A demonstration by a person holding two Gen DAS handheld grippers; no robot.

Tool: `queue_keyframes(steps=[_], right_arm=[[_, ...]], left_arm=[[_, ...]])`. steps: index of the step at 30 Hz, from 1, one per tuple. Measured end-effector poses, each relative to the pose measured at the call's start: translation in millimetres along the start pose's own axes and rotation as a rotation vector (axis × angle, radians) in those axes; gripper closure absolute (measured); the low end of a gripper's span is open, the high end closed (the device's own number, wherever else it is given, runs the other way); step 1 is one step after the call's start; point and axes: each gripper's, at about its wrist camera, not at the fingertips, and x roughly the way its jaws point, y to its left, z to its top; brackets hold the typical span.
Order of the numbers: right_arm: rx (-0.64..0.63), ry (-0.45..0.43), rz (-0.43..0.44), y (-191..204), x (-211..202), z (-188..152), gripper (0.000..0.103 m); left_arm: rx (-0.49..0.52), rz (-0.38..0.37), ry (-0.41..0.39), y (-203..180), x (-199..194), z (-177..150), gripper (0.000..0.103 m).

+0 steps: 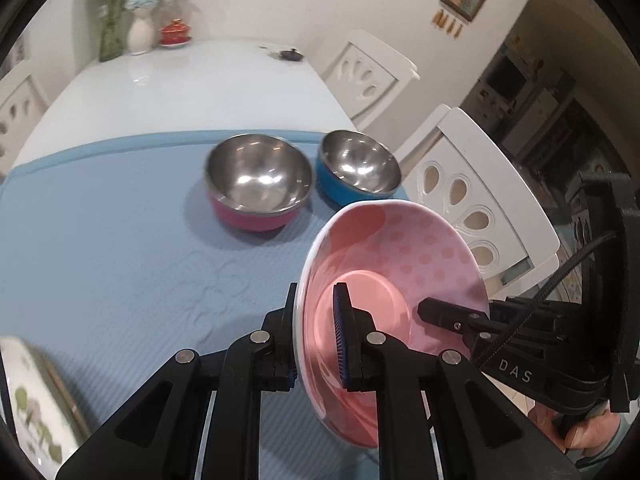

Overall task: Organize plates and bowls
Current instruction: 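Carry the pink bowl beside the plate stack, lower it and open both grippers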

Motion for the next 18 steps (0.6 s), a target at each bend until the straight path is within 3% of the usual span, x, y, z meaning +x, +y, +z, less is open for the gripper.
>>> queue_keyframes(steps=[6,18], right_arm=[[-0.069,0.054,0.044,37,6,-25,0.091],[-0.133,0.153,0.070,70,40,-61,0.090]], left_arm=[[-0.068,0.039,0.009,28,-19,-30,0.092],[-0.189,0.068,0.054,68,-18,-85,0.092]])
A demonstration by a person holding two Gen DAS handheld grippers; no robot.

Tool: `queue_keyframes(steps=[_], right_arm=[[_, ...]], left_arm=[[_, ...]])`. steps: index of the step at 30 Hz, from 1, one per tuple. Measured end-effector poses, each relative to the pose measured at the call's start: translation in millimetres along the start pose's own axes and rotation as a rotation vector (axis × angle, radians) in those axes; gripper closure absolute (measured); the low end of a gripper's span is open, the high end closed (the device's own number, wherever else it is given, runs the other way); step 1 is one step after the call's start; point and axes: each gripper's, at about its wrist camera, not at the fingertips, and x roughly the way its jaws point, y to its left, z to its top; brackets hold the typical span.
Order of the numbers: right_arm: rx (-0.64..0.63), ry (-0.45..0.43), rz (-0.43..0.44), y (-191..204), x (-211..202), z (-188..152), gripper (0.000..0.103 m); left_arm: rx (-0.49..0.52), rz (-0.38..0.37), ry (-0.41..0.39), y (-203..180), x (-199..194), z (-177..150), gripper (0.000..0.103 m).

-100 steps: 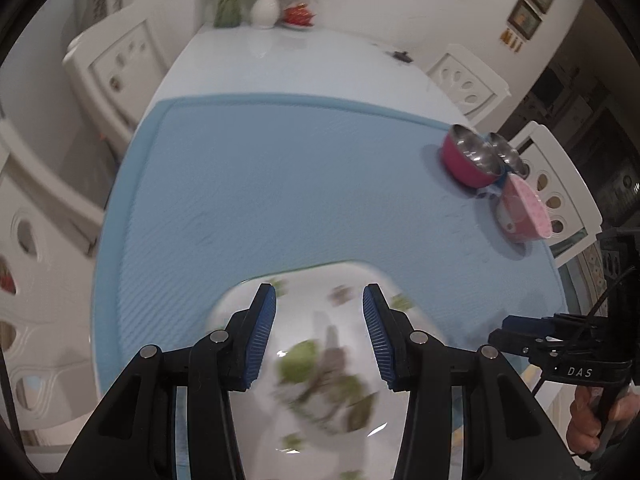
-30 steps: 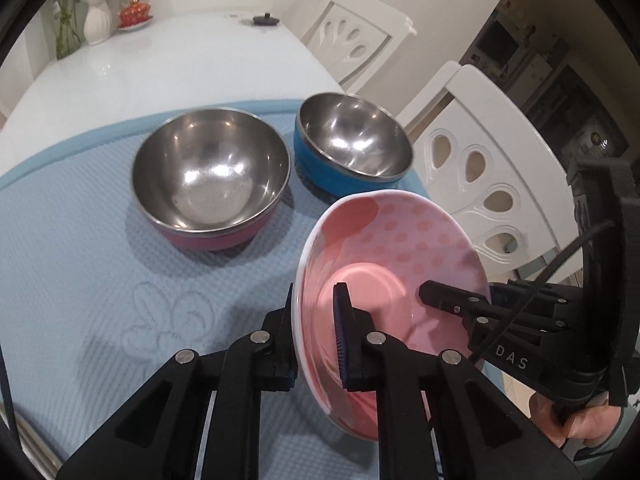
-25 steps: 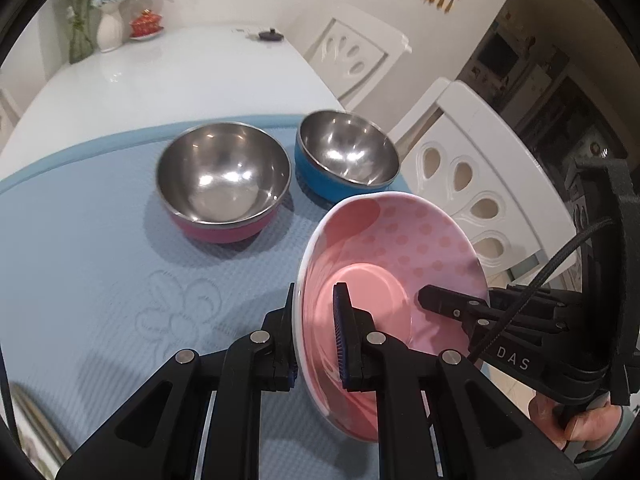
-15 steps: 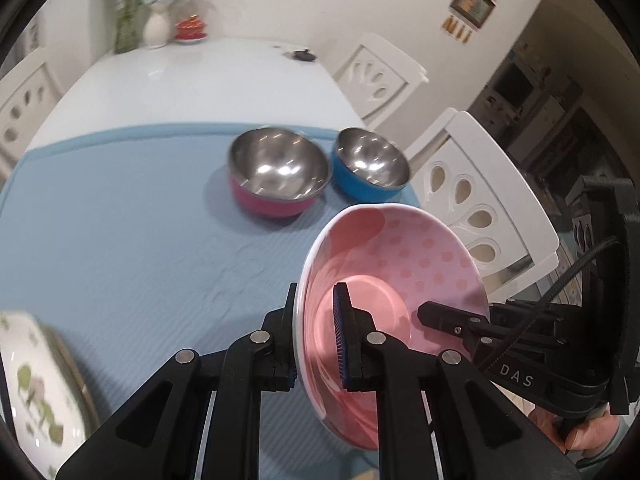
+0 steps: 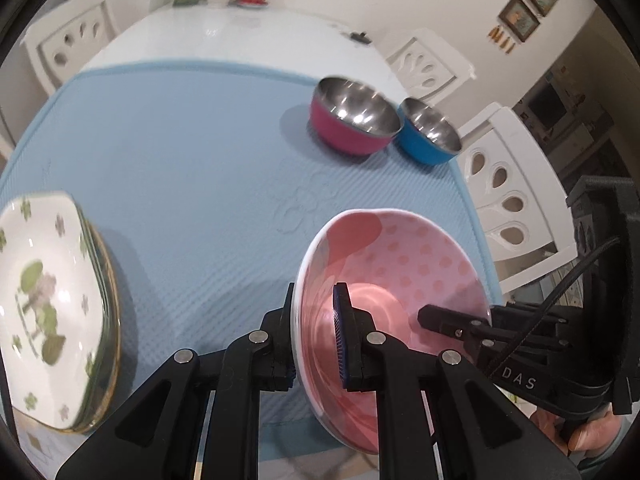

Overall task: Organize plates and bowls
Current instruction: 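Carry the pink bowl beside the plate stack, lower it and open both grippers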

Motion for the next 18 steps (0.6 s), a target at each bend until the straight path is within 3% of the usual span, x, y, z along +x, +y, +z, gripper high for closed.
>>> queue_keyframes(steps=[13,18], right_arm=[[0.022,0.078,-0.024,1,35,-8,0.090],[0.054,0.078,-0.018,-3,34,-10,0.090]], left_arm=[[-0.039,-0.001,0.057,19,25,-23,0.092],[-0.014,0.024,0.027,17,19,-22,0.090]])
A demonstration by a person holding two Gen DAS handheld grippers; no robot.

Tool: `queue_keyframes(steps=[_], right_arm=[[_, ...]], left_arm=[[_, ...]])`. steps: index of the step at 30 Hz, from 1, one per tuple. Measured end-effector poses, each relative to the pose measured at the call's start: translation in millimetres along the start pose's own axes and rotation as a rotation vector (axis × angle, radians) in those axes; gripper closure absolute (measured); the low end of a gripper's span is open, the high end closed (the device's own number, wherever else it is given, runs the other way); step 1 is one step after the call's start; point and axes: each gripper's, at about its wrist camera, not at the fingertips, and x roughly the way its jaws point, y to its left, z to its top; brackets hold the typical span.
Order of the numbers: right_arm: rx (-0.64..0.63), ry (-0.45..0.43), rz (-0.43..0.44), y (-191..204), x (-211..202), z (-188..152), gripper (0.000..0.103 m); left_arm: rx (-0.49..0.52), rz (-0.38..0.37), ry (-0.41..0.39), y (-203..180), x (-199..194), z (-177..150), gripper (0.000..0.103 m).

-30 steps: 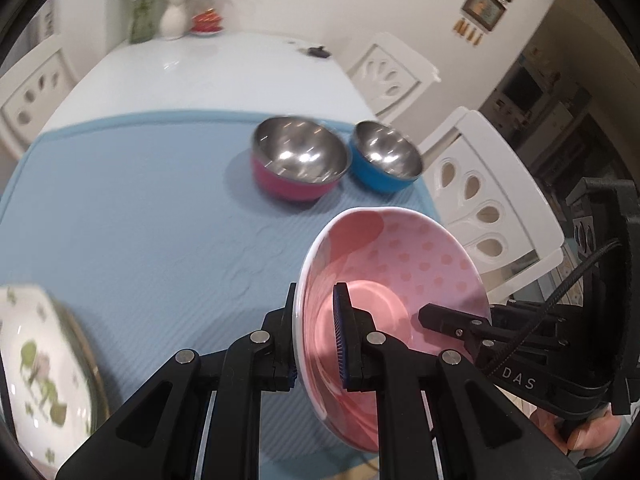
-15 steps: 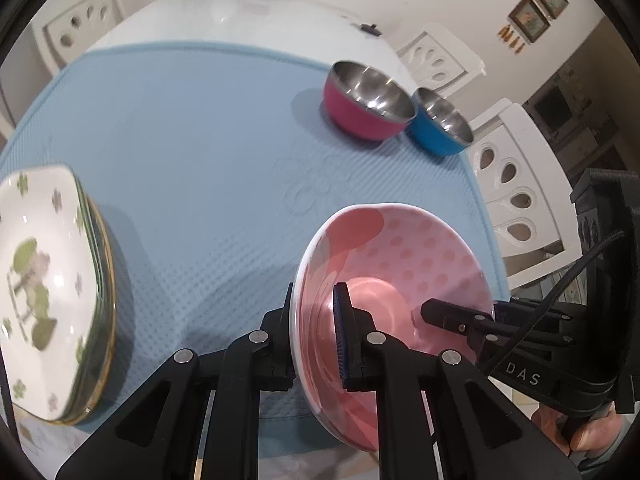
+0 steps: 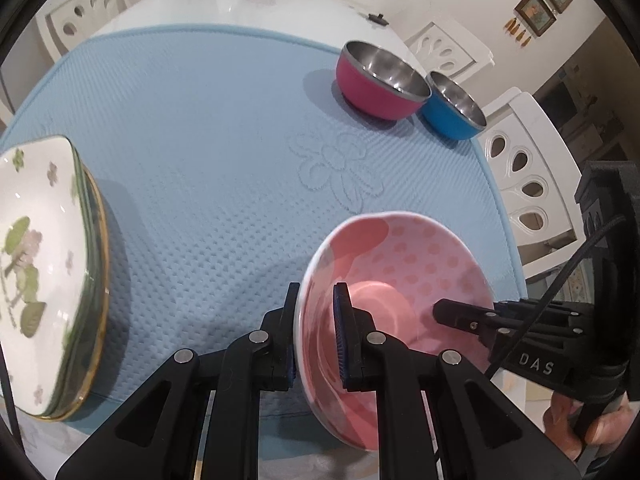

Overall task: Organize plates and bowls
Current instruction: 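Carry the pink bowl beside the plate stack, lower it and open both grippers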

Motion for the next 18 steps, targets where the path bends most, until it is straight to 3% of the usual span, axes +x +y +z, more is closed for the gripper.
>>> queue_keyframes(steps=[18], right_arm=[[0.004,-0.094,-0.057,-3,-53,8,0.090]], left_arm=[[0.041,-0.003,-0.080,-10,-39,28,0.089]])
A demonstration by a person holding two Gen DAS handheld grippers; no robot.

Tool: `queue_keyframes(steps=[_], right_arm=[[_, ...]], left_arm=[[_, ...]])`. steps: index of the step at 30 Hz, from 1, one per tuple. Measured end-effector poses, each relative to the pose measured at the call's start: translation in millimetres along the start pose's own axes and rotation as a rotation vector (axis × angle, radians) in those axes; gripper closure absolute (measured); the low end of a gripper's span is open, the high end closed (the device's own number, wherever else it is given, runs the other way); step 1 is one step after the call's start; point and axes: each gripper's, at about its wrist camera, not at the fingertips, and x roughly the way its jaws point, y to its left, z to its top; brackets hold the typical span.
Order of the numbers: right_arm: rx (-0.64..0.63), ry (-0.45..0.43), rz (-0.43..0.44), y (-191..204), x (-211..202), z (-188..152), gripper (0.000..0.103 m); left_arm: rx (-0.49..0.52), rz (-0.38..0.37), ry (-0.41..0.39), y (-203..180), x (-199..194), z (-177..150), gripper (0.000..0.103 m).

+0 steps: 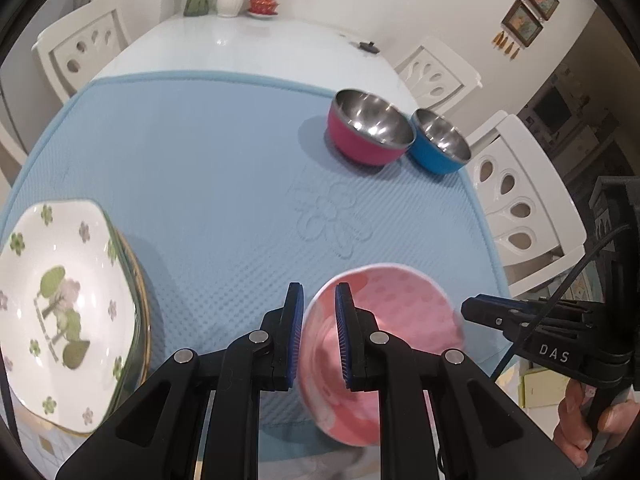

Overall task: Organize plates and bowls
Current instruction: 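Carry the pink bowl beside the plate stack, lower it and open both grippers, then move both grippers to the magenta-sided steel bowl, then grasp the magenta steel bowl rim with both grippers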

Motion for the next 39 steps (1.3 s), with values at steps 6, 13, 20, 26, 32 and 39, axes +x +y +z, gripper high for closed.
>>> queue_keyframes(steps=[6,13,20,26,32,39], right_arm=[[0.005,-0.039,-0.005,-6,-16,12,0.090],[0.019,-0.081,-0.017,-13,-26,36,0.090],[0.050,-0.115,-0.021,-25,-29,70,0.090],[0.184,-0.109,0.121,-53,-10,103,0.053],[0.307,-0.103,0.231,-78,19,136,0.047],[0.351,-0.080,0.239,-86,57,171,0.047]], left_arm=[[0.053,-0.022,-0.028,-19,-4,25,0.089],[0.120,-0.026,-0.039,-36,6,68,0.088],[0.149,-0.025,-0.054,-44,24,113,0.072],[0.104,-0.043,-0.019,-37,61,145,0.045],[0.079,0.052,0.019,-32,108,170,0.045],[0.112,0.114,0.032,-31,146,186,0.048]])
